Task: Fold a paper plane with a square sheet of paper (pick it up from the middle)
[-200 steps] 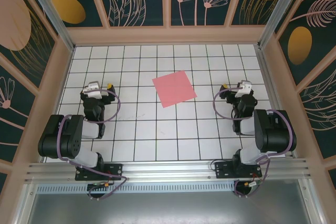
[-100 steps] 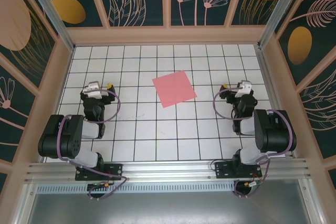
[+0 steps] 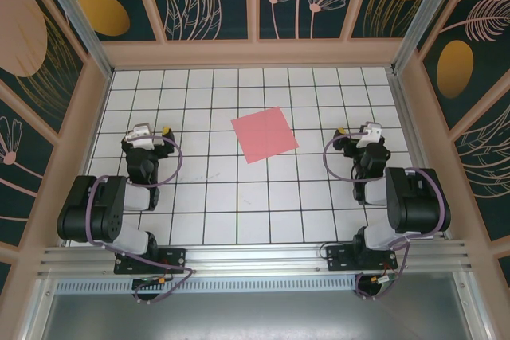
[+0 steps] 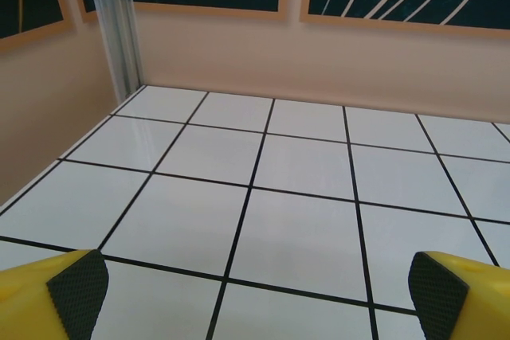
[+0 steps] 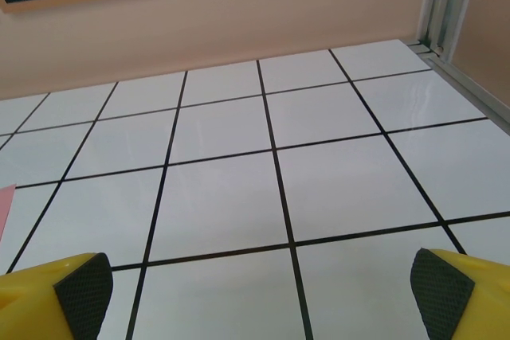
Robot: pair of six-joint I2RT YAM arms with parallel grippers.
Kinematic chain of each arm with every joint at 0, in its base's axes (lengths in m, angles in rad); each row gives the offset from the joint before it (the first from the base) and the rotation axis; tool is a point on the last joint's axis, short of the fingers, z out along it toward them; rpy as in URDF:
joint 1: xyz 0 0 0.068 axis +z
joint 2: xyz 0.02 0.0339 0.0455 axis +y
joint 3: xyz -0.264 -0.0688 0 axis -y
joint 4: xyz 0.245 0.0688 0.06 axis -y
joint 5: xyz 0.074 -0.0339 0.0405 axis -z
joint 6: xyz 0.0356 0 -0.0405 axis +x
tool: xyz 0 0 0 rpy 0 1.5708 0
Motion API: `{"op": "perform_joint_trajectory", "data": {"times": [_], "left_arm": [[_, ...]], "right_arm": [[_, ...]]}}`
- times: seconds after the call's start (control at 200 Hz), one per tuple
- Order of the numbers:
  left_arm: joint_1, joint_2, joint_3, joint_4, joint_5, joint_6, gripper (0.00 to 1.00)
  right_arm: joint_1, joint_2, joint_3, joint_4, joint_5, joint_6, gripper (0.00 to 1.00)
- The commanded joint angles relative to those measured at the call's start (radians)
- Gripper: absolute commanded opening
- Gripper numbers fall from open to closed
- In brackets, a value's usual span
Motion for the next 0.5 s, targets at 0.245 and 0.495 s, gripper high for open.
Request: {"op": "perform_joint_trajectory", "data": {"times": [0.245, 0.495], "left_arm": [[0.004, -0.258, 0.204, -0.597, -0.072, -0.219, 0.99], [0.004, -0.36, 0.301, -0.809, 0.05, -0.365, 0.98]], "right_arm": [[0.143, -0.082, 0.466, -0.9, 0.243, 0.253, 0.99], [0.358, 0.113, 0.685, -1.123, 0.202, 0.328, 0.99]]}}
